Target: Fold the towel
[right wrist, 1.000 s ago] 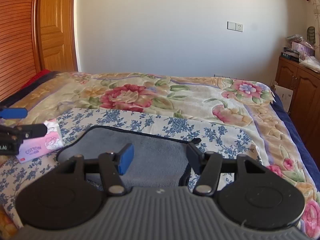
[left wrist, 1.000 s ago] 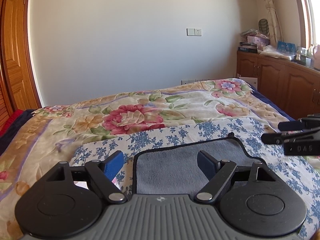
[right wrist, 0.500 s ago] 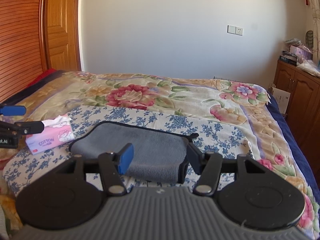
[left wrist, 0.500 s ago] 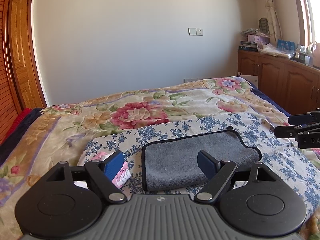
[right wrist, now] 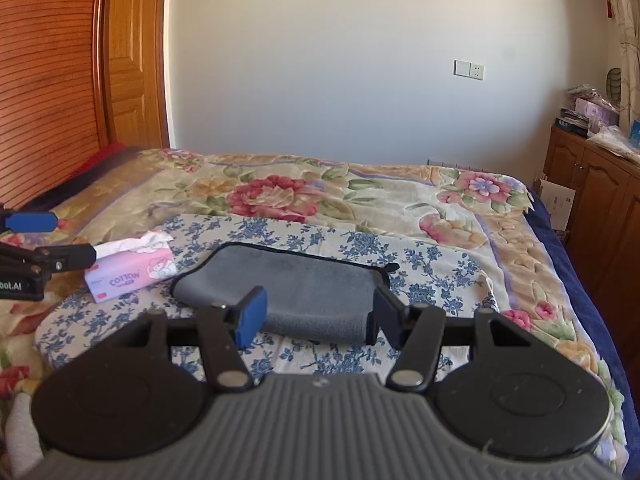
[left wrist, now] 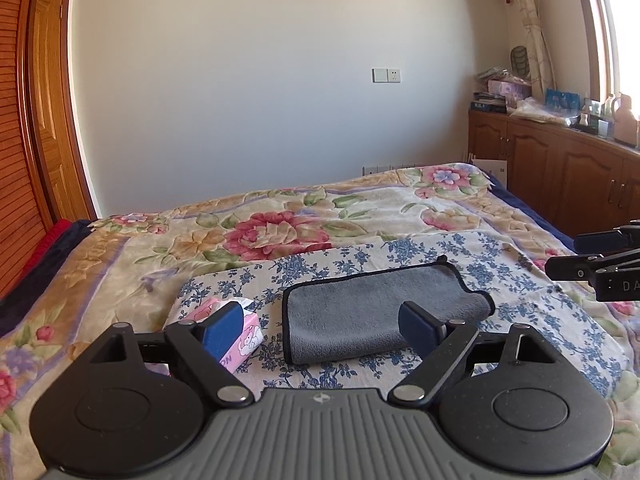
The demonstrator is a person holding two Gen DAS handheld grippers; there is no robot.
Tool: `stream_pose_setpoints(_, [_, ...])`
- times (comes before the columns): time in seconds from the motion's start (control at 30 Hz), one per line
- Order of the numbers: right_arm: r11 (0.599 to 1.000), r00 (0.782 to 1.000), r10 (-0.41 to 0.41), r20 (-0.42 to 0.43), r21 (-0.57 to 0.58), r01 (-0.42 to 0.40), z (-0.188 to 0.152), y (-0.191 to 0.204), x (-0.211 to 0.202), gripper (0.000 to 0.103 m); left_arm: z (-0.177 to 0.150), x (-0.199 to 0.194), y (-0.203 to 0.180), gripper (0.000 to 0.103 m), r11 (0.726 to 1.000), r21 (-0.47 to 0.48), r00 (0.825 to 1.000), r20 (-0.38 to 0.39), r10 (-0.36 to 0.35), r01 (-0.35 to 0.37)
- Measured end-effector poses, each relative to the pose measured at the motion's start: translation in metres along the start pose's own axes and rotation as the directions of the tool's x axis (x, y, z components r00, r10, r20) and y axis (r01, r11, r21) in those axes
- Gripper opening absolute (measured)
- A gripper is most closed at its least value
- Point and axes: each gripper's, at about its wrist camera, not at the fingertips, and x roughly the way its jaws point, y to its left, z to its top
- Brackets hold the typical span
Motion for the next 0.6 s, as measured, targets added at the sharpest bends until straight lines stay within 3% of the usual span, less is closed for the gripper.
stream_pose_setpoints(0.43, [1.0, 1.0, -0.012, 0.024, 0.017, 0.012, -0.006, 0.008, -0.036, 0.066, -0.005, -0.042, -0.005, 0.095, 1.0, -0.006, 1.0, 0.026, -0.003, 0.003])
stream_pose_setpoints(0.6, [1.0, 0.999, -0.009, 0.04, 0.03, 0.007, -0.013, 0.011, -0.044, 0.084, -0.009, -0.052, -0.006, 0.098, 1.0, -0.009, 0.999, 0.033, -0.001, 0.002])
